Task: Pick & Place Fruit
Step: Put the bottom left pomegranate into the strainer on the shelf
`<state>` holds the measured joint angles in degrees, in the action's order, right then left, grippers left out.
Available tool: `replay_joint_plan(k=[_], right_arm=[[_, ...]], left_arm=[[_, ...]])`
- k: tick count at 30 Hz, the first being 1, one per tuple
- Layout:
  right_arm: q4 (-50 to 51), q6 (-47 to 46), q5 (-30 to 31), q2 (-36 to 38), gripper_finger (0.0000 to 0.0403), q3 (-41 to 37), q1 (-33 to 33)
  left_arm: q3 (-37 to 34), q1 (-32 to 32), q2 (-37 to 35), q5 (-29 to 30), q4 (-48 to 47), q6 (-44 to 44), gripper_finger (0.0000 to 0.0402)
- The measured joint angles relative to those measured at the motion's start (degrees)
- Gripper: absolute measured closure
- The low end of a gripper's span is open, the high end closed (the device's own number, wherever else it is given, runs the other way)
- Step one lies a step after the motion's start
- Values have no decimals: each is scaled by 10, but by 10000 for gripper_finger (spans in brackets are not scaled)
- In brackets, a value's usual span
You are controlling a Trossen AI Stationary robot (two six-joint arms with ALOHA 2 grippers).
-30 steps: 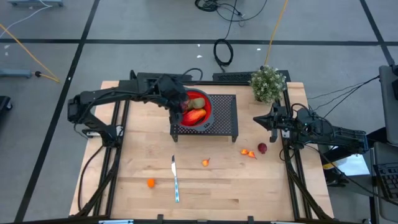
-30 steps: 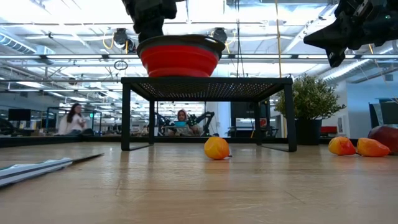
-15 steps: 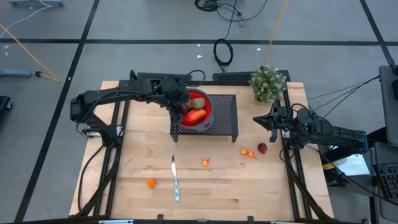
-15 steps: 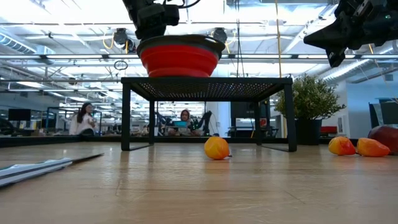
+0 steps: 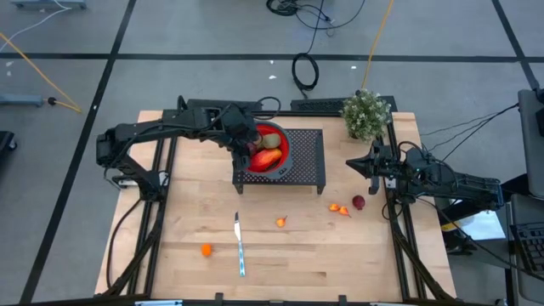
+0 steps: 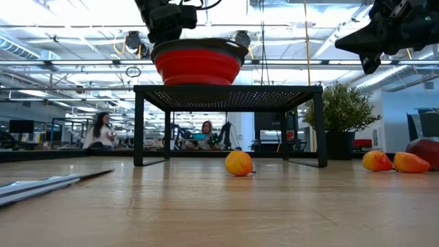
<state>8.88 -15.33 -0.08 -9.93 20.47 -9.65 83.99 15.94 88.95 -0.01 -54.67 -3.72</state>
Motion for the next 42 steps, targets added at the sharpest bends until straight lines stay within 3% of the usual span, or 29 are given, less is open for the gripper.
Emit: replay_joint_plan(k=[25, 42], right_arm=[[0, 0, 0, 0, 403, -1, 0], [0, 0, 0, 0, 403, -1, 0]], left_arm=[[0, -6, 16, 5, 9, 14, 212], [0, -5, 13, 7, 13, 15, 108]])
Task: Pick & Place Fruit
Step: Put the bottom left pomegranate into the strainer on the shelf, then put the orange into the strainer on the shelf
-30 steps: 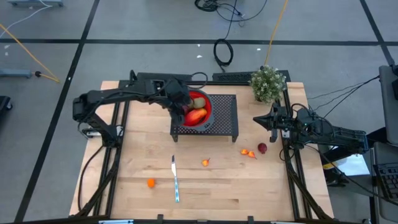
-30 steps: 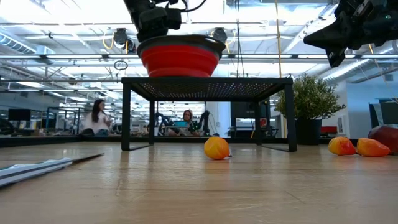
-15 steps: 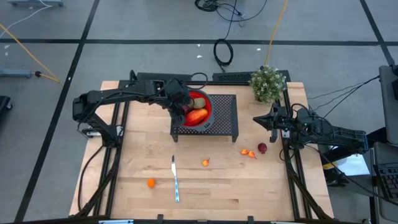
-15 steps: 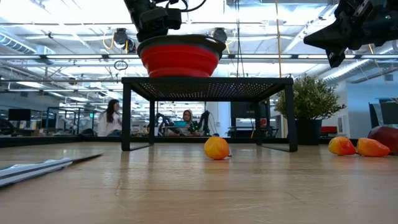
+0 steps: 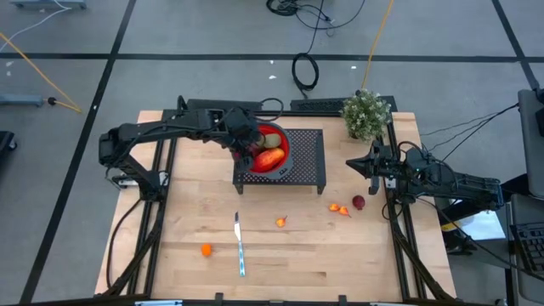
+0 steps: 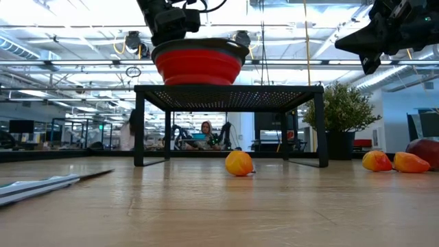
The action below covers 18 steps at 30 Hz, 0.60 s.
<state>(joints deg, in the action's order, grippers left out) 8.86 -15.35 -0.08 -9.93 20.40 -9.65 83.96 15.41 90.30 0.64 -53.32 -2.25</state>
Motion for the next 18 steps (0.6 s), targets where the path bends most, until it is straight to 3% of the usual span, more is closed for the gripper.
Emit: replay_joint_plan(k=[18], right_arm=[[0, 0, 0, 0, 403, 0, 0]], left_arm=[[0, -2, -90, -1, 9, 42, 99]])
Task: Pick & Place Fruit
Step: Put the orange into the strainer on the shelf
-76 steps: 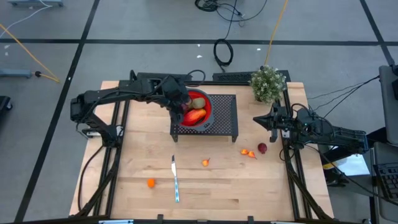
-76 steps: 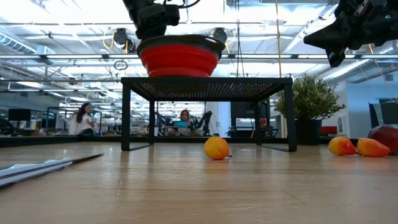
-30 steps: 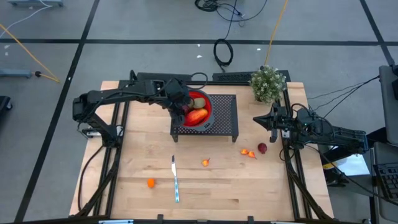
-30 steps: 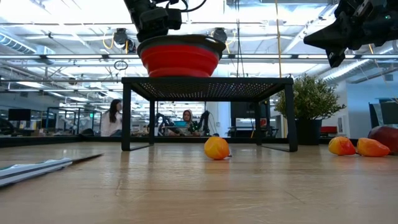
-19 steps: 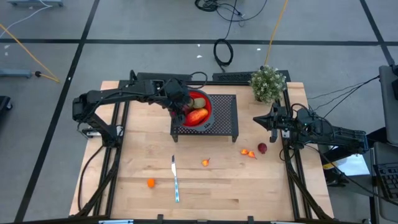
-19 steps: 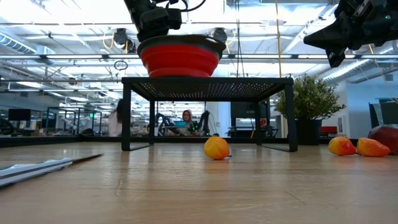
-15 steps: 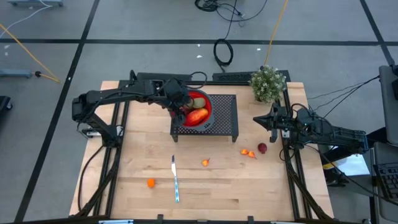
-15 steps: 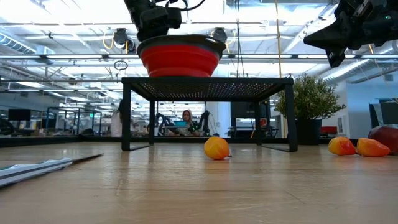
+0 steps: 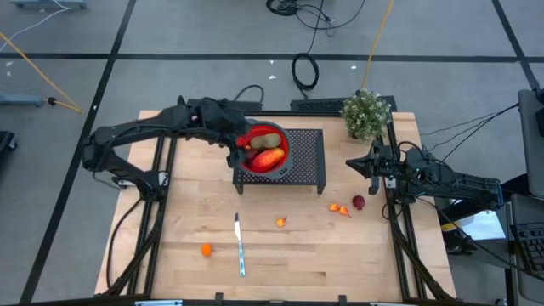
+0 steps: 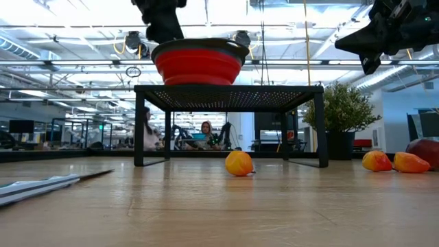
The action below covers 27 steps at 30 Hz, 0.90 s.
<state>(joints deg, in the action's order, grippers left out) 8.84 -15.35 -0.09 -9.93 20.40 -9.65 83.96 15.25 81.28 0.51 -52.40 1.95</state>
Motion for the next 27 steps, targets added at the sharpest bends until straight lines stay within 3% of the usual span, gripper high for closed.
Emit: replay_joint_plan(k=[14, 27], right_arm=[[0, 0, 0, 0, 403, 0, 0], [0, 0, 0, 0, 403, 0, 0]], left_arm=[[0, -72, -97, -10, -15, 251, 151], [0, -194, -117, -10, -101, 420, 231]])
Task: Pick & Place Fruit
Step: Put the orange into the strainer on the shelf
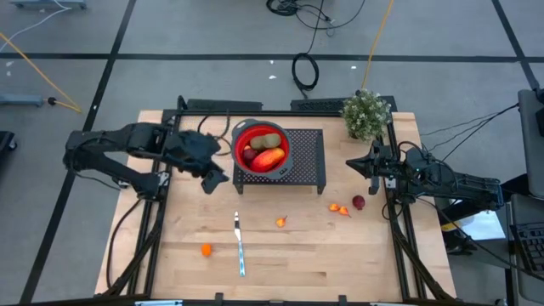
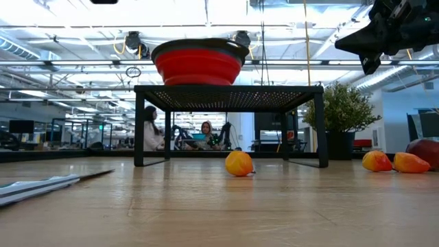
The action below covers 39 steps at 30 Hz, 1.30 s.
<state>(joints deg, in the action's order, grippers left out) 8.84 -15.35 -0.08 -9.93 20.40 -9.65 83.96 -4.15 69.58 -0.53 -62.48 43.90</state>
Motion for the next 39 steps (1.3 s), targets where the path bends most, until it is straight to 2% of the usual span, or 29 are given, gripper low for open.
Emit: replay_joint_plan(k=[10, 18, 27, 39], right_arm=[[0, 0, 0, 0, 403, 0, 0], [0, 0, 0, 0, 403, 0, 0], [0, 0, 0, 0, 403, 0, 0], [0, 0, 0, 0, 403, 1, 0]], left_arm=[[0, -90, 5, 6, -96, 149, 278], [0, -145, 6, 36, -136, 249, 311], [0, -192, 7, 36, -139, 312, 341], [0, -267, 70, 36, -138, 393, 370]])
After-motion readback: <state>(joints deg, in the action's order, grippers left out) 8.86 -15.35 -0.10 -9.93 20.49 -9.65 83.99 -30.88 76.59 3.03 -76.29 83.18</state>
